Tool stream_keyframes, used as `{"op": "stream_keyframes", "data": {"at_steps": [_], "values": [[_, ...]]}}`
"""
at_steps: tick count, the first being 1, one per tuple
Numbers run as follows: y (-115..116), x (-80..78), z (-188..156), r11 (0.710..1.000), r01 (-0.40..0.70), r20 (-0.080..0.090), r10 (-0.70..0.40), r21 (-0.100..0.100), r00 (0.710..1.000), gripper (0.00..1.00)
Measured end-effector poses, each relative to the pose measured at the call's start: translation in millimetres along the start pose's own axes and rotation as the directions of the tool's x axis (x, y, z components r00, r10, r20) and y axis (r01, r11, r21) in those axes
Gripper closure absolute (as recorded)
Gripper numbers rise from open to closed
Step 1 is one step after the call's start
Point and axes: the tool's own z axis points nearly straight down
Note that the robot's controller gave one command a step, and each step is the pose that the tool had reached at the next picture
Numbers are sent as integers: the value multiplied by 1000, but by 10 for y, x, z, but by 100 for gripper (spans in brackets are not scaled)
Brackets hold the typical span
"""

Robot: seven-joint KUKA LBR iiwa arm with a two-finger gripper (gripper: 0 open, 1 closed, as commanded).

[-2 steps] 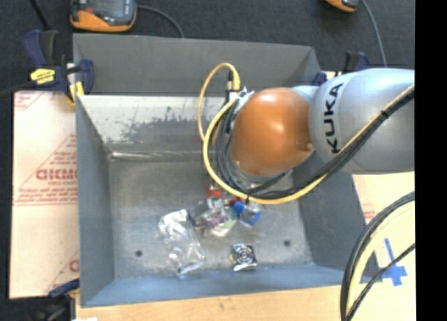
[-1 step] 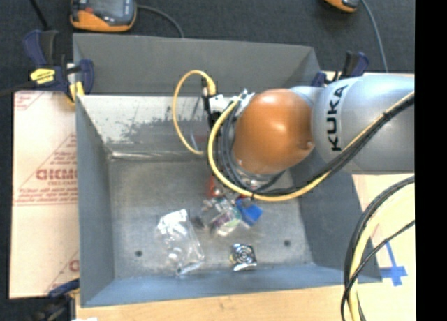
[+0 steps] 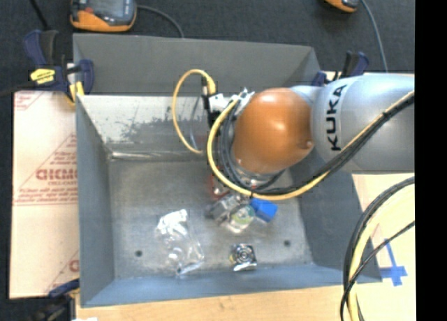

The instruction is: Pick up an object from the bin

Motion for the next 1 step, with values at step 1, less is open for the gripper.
{"op": "stream_keyframes", "data": {"at_steps": [1], "values": [[-457, -46, -1250, 876, 483, -3, -483, -2, 876, 100]]}}
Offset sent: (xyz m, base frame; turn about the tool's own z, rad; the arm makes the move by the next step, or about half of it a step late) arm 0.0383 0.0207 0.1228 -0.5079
